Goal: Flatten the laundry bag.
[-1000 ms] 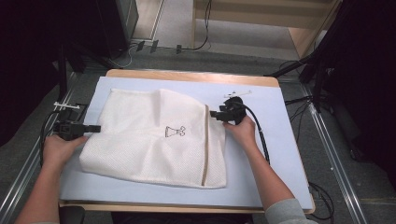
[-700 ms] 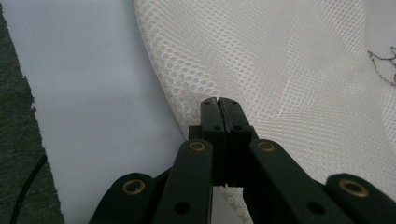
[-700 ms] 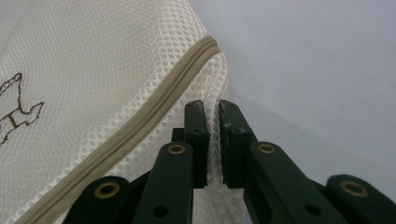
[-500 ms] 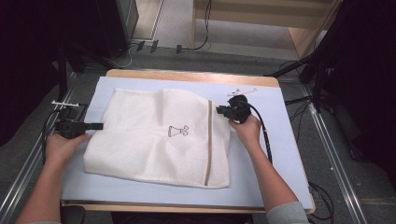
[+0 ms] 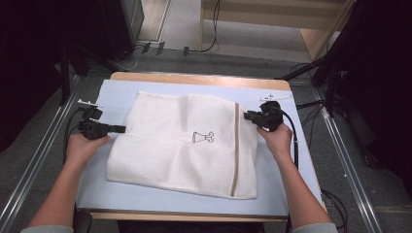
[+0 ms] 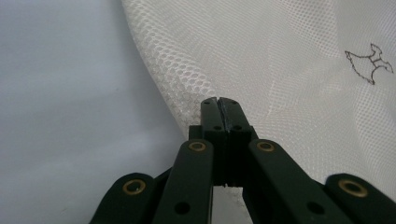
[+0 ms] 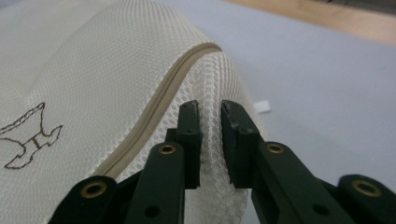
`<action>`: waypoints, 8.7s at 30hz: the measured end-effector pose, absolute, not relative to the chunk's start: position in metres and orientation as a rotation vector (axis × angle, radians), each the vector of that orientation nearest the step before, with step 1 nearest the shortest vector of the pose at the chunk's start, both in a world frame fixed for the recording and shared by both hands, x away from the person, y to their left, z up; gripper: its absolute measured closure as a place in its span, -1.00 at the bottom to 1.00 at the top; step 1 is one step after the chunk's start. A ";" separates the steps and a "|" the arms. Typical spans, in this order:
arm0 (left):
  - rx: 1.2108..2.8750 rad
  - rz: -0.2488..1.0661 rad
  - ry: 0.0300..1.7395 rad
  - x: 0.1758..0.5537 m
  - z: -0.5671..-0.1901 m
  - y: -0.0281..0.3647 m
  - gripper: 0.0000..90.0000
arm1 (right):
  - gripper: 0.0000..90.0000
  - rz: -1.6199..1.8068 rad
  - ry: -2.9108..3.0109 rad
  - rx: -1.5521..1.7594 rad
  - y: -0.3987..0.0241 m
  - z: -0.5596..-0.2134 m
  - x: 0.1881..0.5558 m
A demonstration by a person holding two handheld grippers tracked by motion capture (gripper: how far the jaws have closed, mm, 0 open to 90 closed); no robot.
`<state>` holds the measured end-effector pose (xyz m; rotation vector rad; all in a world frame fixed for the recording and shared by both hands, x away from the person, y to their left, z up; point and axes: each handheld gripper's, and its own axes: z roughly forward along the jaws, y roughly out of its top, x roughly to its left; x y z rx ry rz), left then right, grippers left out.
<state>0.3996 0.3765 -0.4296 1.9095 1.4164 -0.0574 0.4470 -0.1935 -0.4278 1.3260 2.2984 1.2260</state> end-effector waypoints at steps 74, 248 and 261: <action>1.927 0.084 1.402 0.454 -0.426 0.349 1.00 | 1.00 1.095 2.373 1.382 -0.236 -0.472 0.355; 1.951 0.249 1.398 0.407 -0.415 0.293 0.30 | 0.39 1.190 2.321 1.280 -0.224 -0.458 0.338; 2.018 0.174 1.425 0.357 -0.439 0.273 0.13 | 0.31 1.134 2.345 1.289 -0.214 -0.469 0.356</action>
